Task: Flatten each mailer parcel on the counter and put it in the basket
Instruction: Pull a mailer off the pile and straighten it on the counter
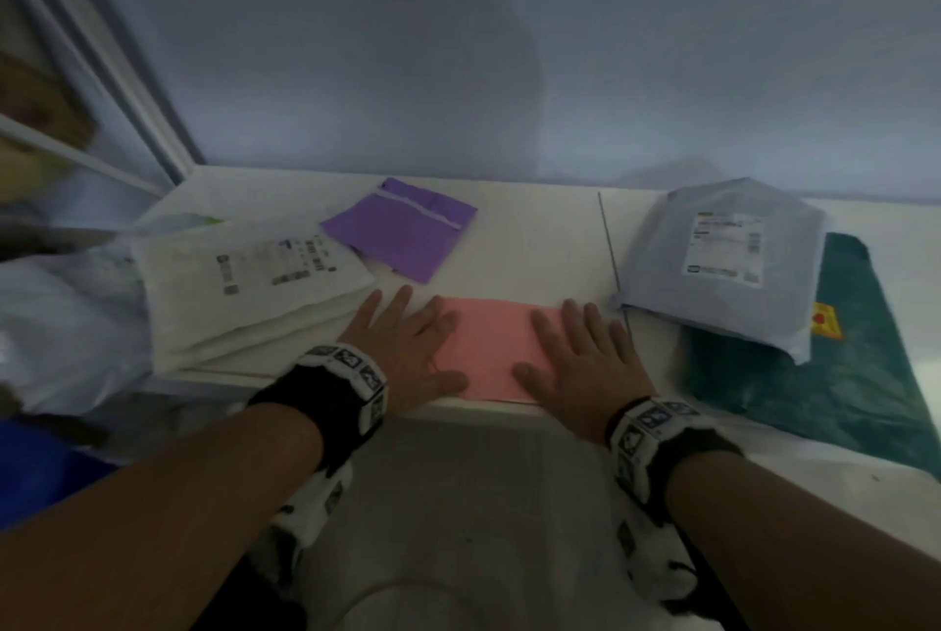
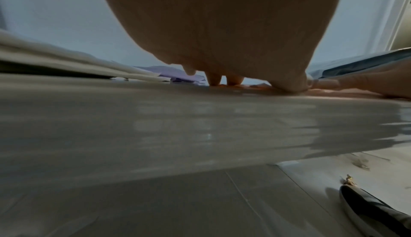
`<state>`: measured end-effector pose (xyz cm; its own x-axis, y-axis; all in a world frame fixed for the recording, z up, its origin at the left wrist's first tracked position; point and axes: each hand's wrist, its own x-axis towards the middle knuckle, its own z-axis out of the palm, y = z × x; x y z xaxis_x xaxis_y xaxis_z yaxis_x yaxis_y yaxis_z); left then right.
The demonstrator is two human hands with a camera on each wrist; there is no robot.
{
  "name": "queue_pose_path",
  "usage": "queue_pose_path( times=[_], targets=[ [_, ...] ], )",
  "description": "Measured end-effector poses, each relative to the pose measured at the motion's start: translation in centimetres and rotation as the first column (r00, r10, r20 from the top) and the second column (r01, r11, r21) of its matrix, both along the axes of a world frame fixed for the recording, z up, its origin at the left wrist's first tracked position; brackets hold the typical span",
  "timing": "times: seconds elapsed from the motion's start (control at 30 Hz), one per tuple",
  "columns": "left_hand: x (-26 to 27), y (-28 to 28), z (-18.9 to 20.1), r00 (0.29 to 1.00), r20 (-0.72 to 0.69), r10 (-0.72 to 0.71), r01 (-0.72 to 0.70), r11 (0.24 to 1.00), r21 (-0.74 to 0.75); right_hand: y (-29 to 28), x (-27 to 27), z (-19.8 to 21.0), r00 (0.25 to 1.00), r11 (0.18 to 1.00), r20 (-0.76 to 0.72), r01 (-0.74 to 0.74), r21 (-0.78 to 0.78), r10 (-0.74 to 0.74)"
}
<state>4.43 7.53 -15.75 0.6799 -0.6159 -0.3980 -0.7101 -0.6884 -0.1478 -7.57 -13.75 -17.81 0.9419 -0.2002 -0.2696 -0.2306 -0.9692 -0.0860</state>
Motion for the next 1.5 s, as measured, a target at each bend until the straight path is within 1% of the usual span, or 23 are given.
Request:
queue_pose_path(
  times=[0.17,0.23,0.3,0.37,0.43,0.57,0.7,0.77,0.9,1.1,1.23,1.4,1.5],
  targets=[
    [0.2,-0.5,0.7,1.0,-0.018,0.018,-0.019,0.998,-0.053,0.0,0.4,0.7,1.0,1.0,-0.029,0.001,-0.01,-0.001],
    [-0.4,-0.2,1.3,0.999,-0.043,0.026,-0.027,0.999,-0.032,0.3,0.2,1.2,0.999,1.0,-0.043,-0.011,0.005,0.011],
    [-0.4,-0.1,1.7,0.999,-0.027,0.035,-0.037,0.998,-0.051,0.2,0.7,2.4,1.0,0.999,-0.004,-0.031,0.023,0.031],
    [-0.1,-0.5,1.8,0.999,-0.013,0.047,-0.049,0.989,-0.142,-0.2,1.3,3.2,0.997,0.996,0.038,-0.071,0.045,0.069],
    [0.0,-0.8,1.3,0.999,-0.025,0.037,-0.042,0.978,-0.204,-0.4,1.5,2.7,0.993,0.992,0.046,-0.115,0.057,0.113],
    [-0.5,-0.8,0.1,0.996,-0.089,-0.021,0.008,0.989,-0.146,0.1,0.5,1.8,0.985,0.984,0.023,-0.171,0.059,0.17],
    [0.1,-1.4,-0.1,0.995,-0.103,0.008,-0.026,0.985,-0.173,-0.6,1.2,1.4,0.985,0.983,0.014,-0.172,0.057,0.172],
    [-0.1,-1.3,-0.1,0.993,-0.113,0.023,-0.04,0.988,-0.15,-0.5,1.1,0.9,0.987,0.985,0.0,-0.158,0.062,0.159],
    [0.3,-0.9,-0.5,0.997,-0.078,-0.011,-0.002,0.987,-0.16,-0.7,1.0,0.8,0.983,0.982,-0.029,-0.18,0.05,0.181],
    [0.7,-0.4,-1.3,0.996,-0.093,0.014,-0.03,0.984,-0.177,-1.1,0.9,0.3,0.987,0.985,-0.03,-0.156,0.072,0.159],
    [0.7,-0.5,-1.4,0.998,-0.069,0.009,-0.021,0.984,-0.177,-1.2,1.2,0.2,0.986,0.986,-0.047,-0.155,0.054,0.158],
    [0.2,-0.6,-1.9,0.999,-0.041,0.016,-0.024,0.977,-0.213,-1.2,1.0,-0.1,0.99,0.989,-0.022,-0.138,0.06,0.139],
    [0.1,-0.5,-1.9,0.999,-0.043,0.025,-0.033,0.979,-0.201,-1.0,1.0,-0.3,0.991,0.989,-0.018,-0.134,0.064,0.135]
  ],
)
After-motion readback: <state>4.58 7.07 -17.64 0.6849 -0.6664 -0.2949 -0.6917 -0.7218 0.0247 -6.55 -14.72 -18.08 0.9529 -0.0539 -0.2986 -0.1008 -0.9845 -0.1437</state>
